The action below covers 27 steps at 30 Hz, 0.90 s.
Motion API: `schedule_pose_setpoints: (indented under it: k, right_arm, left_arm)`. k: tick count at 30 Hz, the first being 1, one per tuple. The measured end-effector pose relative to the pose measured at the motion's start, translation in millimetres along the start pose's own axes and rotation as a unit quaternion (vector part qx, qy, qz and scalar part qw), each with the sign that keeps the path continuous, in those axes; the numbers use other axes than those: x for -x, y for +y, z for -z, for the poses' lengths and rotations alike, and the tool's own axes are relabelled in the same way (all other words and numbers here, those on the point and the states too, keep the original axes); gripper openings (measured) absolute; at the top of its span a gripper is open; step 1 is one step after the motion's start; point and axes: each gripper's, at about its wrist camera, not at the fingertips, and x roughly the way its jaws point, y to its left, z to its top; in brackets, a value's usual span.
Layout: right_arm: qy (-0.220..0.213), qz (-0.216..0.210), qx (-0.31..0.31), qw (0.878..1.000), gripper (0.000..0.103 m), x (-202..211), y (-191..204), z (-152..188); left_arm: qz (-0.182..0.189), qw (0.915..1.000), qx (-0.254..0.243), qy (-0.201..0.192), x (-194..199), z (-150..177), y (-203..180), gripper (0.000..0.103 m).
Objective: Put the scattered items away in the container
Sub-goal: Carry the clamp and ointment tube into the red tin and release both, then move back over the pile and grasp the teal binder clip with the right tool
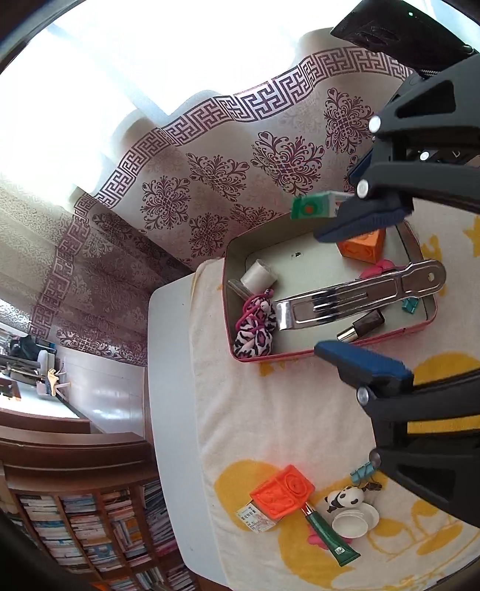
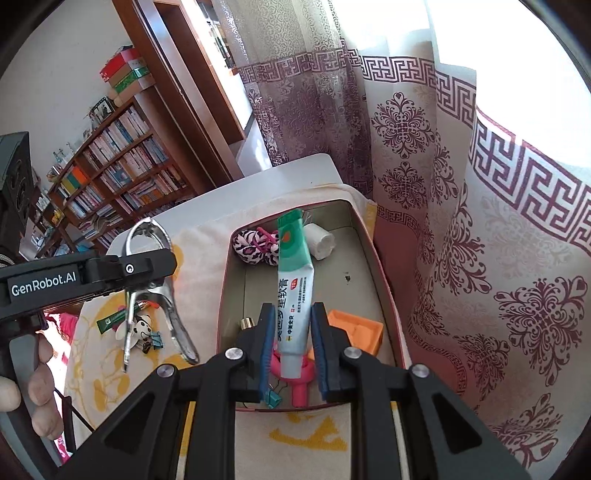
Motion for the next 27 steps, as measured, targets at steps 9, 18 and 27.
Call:
schedule_pose_setpoints:
  k: [9, 18, 27]
  right_arm:
    - [0.025, 0.000, -0.043, 0.999, 0.039, 2, -23, 33]
    - [0.061, -0.014, -0.057, 0.996, 0.041, 2, -11, 72]
    - [0.074, -0.036, -0.029, 0.996, 0.057, -7, 27, 82]
  left_arm:
    - [-0.043, 0.9965, 0.059, 0.039, -1, 37, 48, 0.079]
    - [-0.090, 0.9843, 0.117, 0.096, 8, 109, 113, 0.079]
    - [-0.125, 0.9671, 0.195, 0.105, 31, 145, 182, 0.079]
